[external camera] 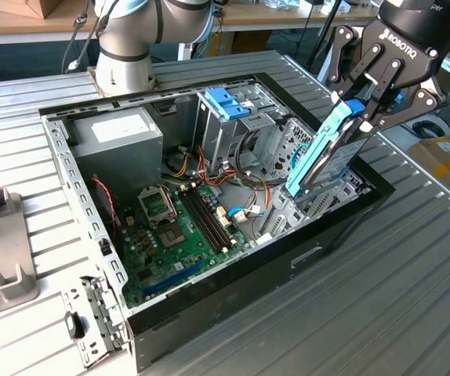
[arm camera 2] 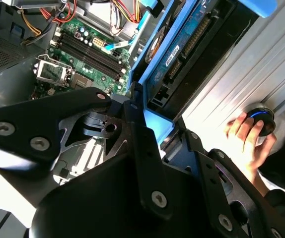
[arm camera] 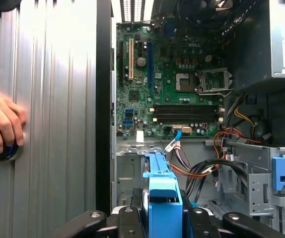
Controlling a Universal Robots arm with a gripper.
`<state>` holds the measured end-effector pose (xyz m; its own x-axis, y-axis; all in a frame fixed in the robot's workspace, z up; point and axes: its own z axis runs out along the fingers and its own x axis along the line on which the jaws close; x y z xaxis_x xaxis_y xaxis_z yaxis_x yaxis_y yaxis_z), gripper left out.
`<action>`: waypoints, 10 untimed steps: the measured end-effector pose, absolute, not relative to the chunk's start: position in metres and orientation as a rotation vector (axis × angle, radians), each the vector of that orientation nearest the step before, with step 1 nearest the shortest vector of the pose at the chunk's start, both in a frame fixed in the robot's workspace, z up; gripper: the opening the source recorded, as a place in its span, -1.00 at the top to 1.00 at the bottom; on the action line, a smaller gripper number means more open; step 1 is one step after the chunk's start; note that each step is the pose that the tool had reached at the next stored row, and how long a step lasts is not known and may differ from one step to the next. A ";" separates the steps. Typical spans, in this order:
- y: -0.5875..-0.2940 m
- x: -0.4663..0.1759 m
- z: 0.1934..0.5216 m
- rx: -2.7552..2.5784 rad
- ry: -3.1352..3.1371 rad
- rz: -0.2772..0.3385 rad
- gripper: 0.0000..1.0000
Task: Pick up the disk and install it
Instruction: 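Insert the disk into the insertion slot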
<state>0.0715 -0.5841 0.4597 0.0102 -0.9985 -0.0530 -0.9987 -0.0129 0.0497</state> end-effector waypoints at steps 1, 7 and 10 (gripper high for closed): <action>-0.584 0.072 0.459 -2.235 2.202 0.114 0.26; -0.584 0.074 0.453 -2.235 2.202 0.115 0.26; -0.581 0.074 0.451 -2.236 2.202 0.115 0.26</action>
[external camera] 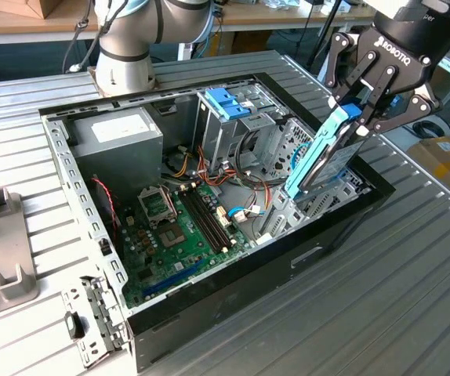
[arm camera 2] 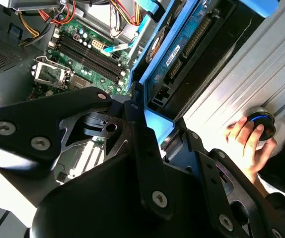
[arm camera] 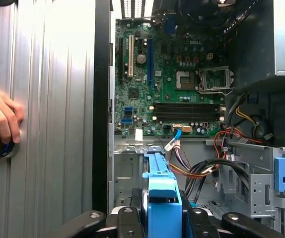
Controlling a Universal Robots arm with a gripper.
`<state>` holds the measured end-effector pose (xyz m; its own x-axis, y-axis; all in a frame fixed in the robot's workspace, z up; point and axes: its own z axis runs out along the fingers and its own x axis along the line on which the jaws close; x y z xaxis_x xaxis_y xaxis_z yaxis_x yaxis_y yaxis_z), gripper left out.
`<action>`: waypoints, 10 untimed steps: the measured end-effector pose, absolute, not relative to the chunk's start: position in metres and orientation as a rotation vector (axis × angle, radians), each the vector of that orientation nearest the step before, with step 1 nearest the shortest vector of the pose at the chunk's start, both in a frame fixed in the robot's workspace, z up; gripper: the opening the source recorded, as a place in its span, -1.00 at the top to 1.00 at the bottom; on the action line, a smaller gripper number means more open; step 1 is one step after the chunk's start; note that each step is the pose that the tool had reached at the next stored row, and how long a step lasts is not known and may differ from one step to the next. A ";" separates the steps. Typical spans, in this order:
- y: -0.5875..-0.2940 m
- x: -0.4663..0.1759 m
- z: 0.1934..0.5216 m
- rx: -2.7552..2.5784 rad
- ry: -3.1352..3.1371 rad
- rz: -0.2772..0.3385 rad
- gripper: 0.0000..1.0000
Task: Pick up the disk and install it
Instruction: 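Insert the disk into the insertion slot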
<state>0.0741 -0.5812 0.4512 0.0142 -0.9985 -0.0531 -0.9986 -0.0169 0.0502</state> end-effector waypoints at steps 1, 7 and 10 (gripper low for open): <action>-0.581 0.074 0.450 -2.236 2.201 0.115 0.26; -0.581 0.074 0.445 -2.236 2.202 0.115 0.26; -0.581 0.074 0.443 -2.236 2.202 0.115 0.26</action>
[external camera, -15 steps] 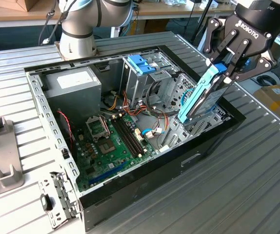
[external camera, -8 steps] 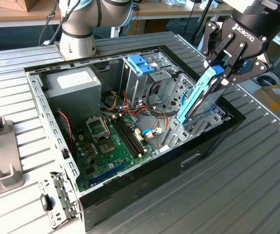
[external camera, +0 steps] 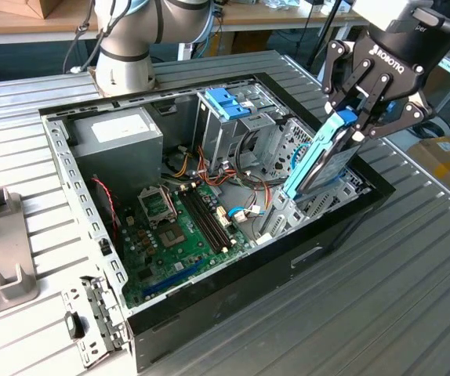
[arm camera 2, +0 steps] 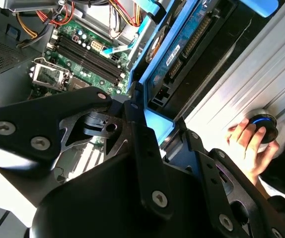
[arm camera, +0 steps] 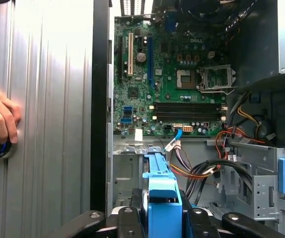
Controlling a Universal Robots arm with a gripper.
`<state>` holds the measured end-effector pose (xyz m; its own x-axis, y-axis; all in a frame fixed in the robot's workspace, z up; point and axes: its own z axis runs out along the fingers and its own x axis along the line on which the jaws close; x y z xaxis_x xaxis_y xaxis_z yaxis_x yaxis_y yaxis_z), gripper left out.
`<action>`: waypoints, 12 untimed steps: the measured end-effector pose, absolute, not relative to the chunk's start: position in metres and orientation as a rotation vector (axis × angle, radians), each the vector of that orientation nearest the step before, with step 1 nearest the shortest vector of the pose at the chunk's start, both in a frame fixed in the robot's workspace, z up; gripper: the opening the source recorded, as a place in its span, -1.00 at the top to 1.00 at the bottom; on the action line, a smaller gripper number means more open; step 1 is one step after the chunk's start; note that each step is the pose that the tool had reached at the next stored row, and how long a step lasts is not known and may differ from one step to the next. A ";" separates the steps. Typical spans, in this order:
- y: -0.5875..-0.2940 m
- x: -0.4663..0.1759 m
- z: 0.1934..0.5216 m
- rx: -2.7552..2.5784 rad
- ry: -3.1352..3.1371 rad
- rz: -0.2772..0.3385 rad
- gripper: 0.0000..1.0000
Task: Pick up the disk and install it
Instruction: 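Insert the disk into the insertion slot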
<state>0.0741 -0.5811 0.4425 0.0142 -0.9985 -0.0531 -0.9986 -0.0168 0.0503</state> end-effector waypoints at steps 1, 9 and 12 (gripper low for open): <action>-0.581 0.074 0.441 -2.236 2.202 0.115 0.26; -0.581 0.074 0.436 -2.236 2.202 0.115 0.26; -0.581 0.074 0.434 -2.236 2.201 0.115 0.26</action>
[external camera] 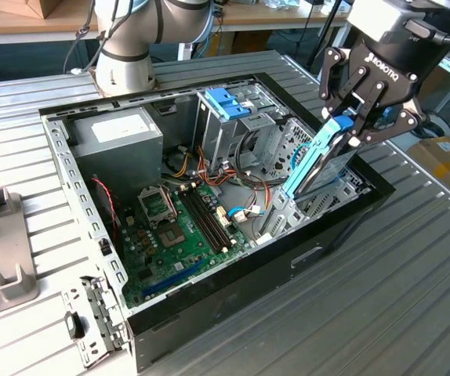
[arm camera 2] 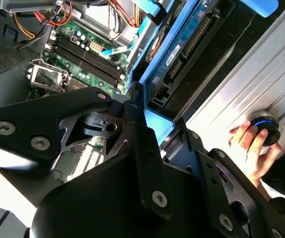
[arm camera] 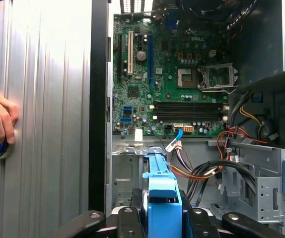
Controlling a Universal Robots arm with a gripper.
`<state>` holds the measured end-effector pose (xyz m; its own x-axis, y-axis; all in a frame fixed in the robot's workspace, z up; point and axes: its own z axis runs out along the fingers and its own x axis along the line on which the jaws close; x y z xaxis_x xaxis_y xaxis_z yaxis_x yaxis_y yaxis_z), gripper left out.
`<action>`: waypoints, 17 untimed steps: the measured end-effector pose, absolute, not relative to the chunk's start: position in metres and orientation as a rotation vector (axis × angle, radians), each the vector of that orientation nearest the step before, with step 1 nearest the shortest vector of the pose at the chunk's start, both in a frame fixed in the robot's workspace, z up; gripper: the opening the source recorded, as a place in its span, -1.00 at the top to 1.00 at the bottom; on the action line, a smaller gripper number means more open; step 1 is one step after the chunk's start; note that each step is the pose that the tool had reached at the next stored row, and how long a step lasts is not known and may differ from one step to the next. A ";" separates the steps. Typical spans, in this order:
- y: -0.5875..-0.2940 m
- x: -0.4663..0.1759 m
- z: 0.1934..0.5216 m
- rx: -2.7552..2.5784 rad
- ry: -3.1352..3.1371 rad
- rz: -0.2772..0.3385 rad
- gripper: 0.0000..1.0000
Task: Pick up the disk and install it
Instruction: 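Insert the disk into the insertion slot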
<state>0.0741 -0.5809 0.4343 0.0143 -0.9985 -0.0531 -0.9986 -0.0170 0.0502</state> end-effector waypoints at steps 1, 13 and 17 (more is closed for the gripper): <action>-0.581 0.074 0.434 -2.236 2.202 0.115 0.26; -0.581 0.074 0.429 -2.236 2.201 0.115 0.26; -0.581 0.074 0.427 -2.236 2.201 0.115 0.26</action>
<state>0.0741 -0.5809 0.4274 0.0143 -0.9985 -0.0530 -0.9986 -0.0170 0.0502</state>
